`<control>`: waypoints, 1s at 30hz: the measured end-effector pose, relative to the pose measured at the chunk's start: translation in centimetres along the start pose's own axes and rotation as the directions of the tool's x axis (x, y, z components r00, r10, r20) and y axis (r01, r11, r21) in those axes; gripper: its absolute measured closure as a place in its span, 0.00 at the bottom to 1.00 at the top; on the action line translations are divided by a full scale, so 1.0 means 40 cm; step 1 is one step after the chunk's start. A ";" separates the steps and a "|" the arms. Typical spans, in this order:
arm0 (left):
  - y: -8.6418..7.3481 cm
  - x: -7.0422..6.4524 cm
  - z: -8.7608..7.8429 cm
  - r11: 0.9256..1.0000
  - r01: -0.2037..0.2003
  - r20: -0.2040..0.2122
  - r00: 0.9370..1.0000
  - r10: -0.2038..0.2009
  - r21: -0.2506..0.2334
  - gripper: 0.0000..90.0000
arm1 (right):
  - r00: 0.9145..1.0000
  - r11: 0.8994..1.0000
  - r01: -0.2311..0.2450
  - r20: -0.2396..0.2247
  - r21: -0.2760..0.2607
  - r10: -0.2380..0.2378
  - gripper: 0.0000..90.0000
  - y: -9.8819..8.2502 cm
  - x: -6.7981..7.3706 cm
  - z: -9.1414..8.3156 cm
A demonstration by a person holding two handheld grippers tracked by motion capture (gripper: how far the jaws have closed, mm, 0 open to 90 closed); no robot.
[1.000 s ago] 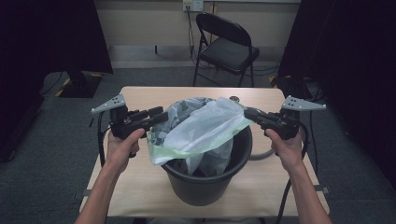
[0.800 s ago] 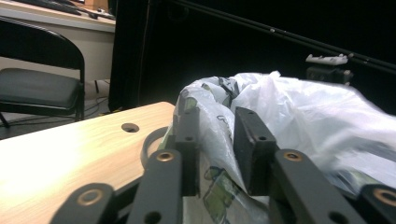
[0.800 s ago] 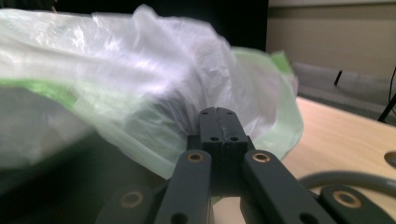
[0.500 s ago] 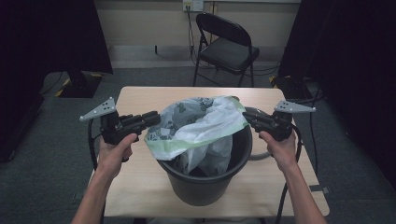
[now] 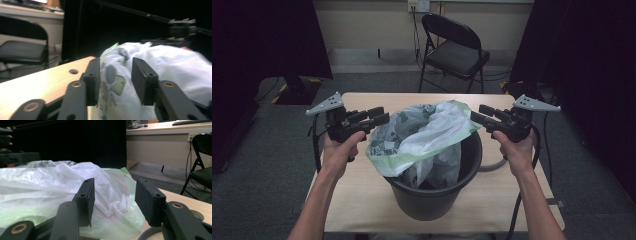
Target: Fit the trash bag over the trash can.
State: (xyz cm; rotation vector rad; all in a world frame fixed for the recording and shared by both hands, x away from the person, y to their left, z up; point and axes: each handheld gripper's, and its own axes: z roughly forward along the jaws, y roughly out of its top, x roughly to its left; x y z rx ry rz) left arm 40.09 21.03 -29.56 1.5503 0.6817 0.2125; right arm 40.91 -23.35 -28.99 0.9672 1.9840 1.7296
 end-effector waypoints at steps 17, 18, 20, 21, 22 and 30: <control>-0.033 -0.076 -0.108 0.998 -0.052 0.073 0.996 0.051 0.025 0.70 | 1.000 1.000 0.011 -0.030 0.008 -0.011 0.47 0.013 0.024 0.005; -0.027 -0.069 -0.103 0.998 -0.056 0.078 0.995 0.055 0.003 0.71 | 0.999 1.000 0.012 -0.032 0.010 -0.011 0.47 0.014 0.026 0.008; -0.013 -0.051 -0.085 0.999 -0.040 0.074 0.996 0.042 -0.032 0.69 | 0.999 1.000 0.014 -0.039 0.012 -0.013 0.46 0.015 0.031 0.011; -0.007 -0.042 -0.071 0.999 -0.031 0.068 0.997 0.034 -0.035 0.68 | 0.999 1.000 0.017 -0.041 0.013 -0.016 0.46 0.015 0.033 0.012; -0.007 -0.042 -0.071 0.999 -0.031 0.068 0.997 0.034 -0.035 0.66 | 0.999 1.000 0.019 -0.043 0.015 -0.018 0.46 0.015 0.035 0.012; 0.013 0.014 0.043 0.998 -0.018 0.050 0.999 0.015 0.063 0.74 | 0.999 1.000 0.017 -0.047 0.011 -0.017 0.45 0.018 0.036 0.006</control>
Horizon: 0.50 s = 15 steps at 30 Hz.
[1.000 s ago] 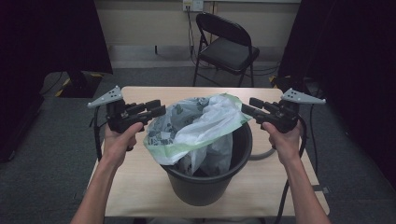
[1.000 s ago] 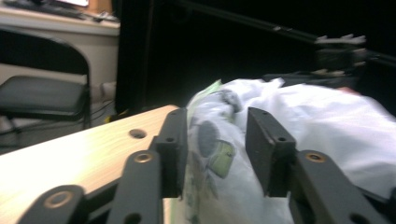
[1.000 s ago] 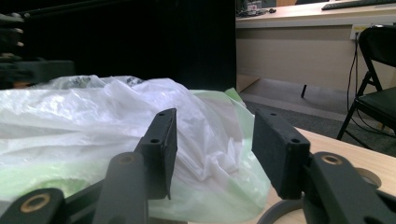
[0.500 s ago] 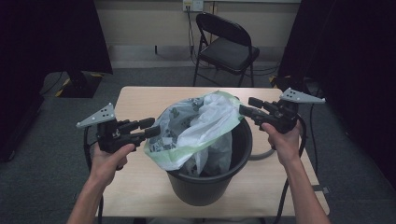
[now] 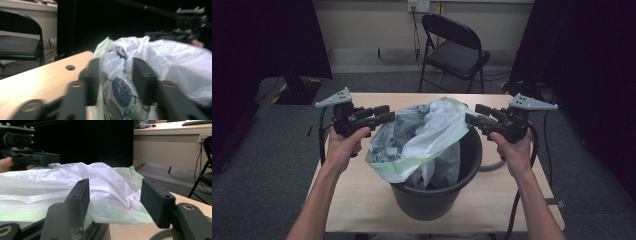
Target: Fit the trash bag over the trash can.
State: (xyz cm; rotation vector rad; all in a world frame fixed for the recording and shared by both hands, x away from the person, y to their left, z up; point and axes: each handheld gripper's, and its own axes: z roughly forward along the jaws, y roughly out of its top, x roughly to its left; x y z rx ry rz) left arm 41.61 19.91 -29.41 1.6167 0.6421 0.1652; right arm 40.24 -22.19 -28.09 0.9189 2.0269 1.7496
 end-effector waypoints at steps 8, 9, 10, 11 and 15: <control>-0.012 -0.009 -0.042 1.000 -0.005 -0.028 1.000 0.004 -0.028 0.99 | 1.000 1.000 0.001 0.002 -0.001 -0.001 0.44 0.001 -0.001 -0.007; -0.014 -0.015 -0.050 1.000 -0.012 -0.024 1.000 0.011 -0.027 1.00 | 1.000 1.000 -0.001 0.002 -0.002 0.001 0.44 0.002 0.001 -0.006; -0.018 -0.024 -0.058 0.999 -0.019 -0.031 0.999 0.018 -0.026 1.00 | 1.000 1.000 0.003 0.002 -0.003 -0.003 0.44 0.003 0.002 -0.006; -0.022 -0.034 -0.066 0.999 -0.019 -0.037 0.999 0.018 -0.026 1.00 | 1.000 1.000 0.003 0.002 -0.002 -0.003 0.44 0.003 0.004 -0.005; -0.046 -0.087 -0.104 0.998 -0.046 -0.004 0.999 0.046 -0.033 0.98 | 1.000 1.000 0.002 -0.001 0.004 -0.002 0.42 0.004 0.006 0.000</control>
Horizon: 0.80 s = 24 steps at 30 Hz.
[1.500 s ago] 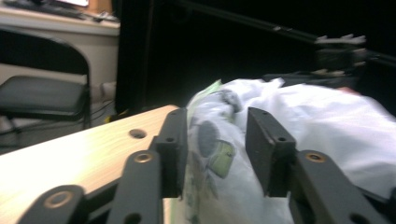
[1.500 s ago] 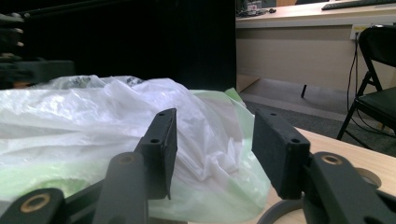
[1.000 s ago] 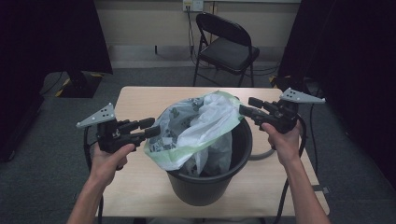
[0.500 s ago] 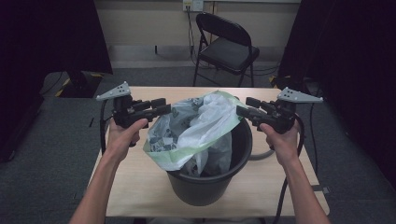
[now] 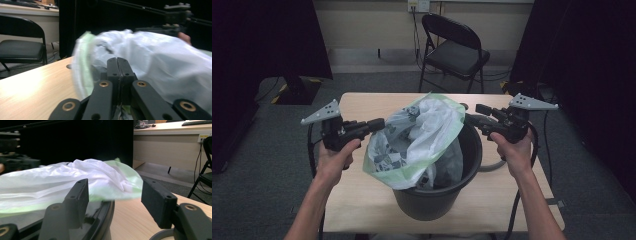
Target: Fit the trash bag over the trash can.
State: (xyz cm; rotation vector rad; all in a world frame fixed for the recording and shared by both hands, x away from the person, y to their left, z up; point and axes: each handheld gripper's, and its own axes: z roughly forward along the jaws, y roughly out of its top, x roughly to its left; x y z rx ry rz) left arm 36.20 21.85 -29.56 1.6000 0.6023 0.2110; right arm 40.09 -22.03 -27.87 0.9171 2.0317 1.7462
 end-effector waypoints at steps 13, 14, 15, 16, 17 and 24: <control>0.023 -0.006 0.009 1.000 0.005 0.021 1.000 -0.005 -0.024 0.69 | 0.997 1.000 0.018 -0.069 0.023 -0.017 0.47 0.000 0.015 0.007; 0.019 0.001 0.017 1.000 0.013 0.006 1.000 -0.013 -0.017 0.70 | 0.996 0.999 0.039 -0.083 0.025 -0.037 0.47 -0.001 0.018 0.006; 0.015 0.008 0.024 1.000 0.025 -0.002 1.000 -0.025 -0.014 0.71 | 0.996 0.999 0.043 -0.084 0.027 -0.040 0.45 -0.002 0.020 0.004; 0.011 0.012 0.028 0.999 0.036 -0.003 0.999 -0.036 -0.011 0.72 | 0.996 0.999 0.042 -0.083 0.029 -0.040 0.44 -0.002 0.022 0.004; 0.006 0.015 0.032 0.999 0.042 0.000 0.999 -0.042 -0.022 0.73 | 0.996 0.999 0.041 -0.085 0.030 -0.039 0.42 -0.002 0.022 0.003; 0.004 -0.031 0.029 0.999 -0.032 0.006 0.999 0.032 0.026 0.81 | 0.995 0.998 0.043 -0.090 0.035 -0.040 0.40 -0.002 0.025 0.005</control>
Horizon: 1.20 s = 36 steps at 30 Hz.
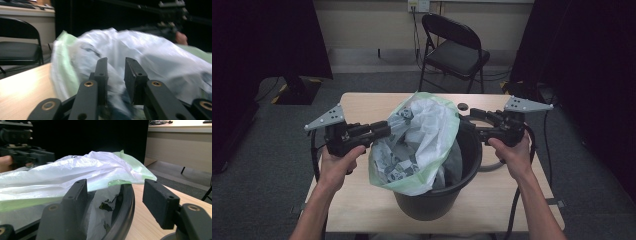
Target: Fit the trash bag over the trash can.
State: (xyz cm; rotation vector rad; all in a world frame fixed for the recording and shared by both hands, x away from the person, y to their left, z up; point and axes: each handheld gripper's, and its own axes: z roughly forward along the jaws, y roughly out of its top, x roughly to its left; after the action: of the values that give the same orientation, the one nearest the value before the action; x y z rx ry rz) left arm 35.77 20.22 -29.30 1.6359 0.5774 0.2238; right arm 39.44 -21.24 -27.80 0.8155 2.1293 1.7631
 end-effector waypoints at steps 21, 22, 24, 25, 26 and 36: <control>0.015 -0.064 0.008 0.999 -0.034 0.084 0.996 0.037 -0.035 0.57 | 0.999 1.000 -0.006 -0.035 -0.008 0.005 0.43 0.003 0.004 0.001; 0.018 -0.064 0.006 0.998 -0.039 0.049 0.998 0.041 -0.040 0.55 | 0.999 1.000 -0.006 -0.034 -0.008 0.006 0.43 0.004 0.004 0.001; 0.026 -0.049 -0.001 0.998 -0.036 0.000 0.999 0.036 -0.056 0.52 | 0.999 1.000 -0.008 -0.031 -0.007 0.008 0.43 0.005 0.006 0.001; 0.030 -0.035 -0.002 0.997 -0.020 -0.010 1.000 0.019 -0.071 0.51 | 0.999 1.000 -0.009 -0.031 -0.007 0.008 0.43 0.005 0.005 0.002; 0.035 -0.019 -0.002 0.997 -0.018 -0.032 0.999 0.016 -0.075 0.51 | 1.000 1.000 -0.009 -0.030 -0.006 0.008 0.42 0.005 0.005 0.002; 0.063 0.158 0.095 0.983 0.170 -0.115 0.978 -0.176 -0.062 0.50 | 1.000 1.000 -0.023 -0.011 -0.021 0.023 0.41 0.008 -0.003 0.000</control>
State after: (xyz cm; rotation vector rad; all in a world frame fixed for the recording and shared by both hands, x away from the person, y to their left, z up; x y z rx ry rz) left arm 43.53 19.88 -28.62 1.5194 0.7959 0.2075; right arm 39.63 -21.27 -27.51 0.8300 2.1121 1.8023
